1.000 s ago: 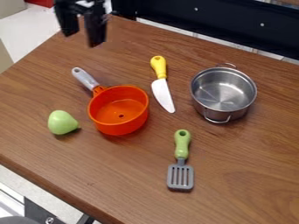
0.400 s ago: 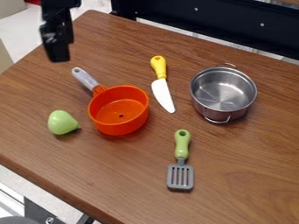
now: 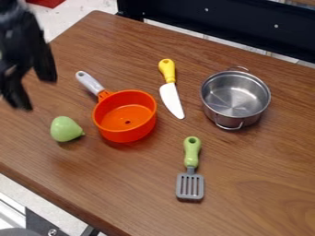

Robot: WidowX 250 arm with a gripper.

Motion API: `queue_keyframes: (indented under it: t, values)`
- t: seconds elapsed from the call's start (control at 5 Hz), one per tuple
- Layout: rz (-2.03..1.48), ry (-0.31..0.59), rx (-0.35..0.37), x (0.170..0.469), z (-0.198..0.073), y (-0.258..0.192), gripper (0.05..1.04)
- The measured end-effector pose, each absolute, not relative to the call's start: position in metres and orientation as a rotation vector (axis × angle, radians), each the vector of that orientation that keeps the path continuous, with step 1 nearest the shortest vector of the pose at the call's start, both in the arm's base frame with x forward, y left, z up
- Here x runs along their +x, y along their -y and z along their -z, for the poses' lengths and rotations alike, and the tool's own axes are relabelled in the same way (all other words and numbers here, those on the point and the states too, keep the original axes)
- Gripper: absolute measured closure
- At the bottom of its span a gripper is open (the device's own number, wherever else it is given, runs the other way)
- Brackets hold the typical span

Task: Put the green object into orange pot

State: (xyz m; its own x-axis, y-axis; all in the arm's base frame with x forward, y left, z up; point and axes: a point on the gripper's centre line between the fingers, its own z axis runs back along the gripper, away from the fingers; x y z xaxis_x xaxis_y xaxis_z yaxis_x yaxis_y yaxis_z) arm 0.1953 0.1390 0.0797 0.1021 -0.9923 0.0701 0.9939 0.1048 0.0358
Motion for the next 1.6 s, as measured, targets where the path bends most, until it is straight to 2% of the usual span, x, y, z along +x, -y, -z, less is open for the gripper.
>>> queue_keyframes:
  t: [0.2, 0.6, 1.4, 1.6]
  values:
    - [1.500, 0.087, 0.006, 0.201, -0.079, -0.137, 0.084]
    - [1.519, 0.030, 0.011, 0.192, -0.061, -0.129, 0.084]
    - [1.477, 0.000, 0.095, 0.197, -0.025, -0.121, 0.084]
    - [1.490, -0.017, 0.092, 0.195, -0.025, -0.123, 0.134]
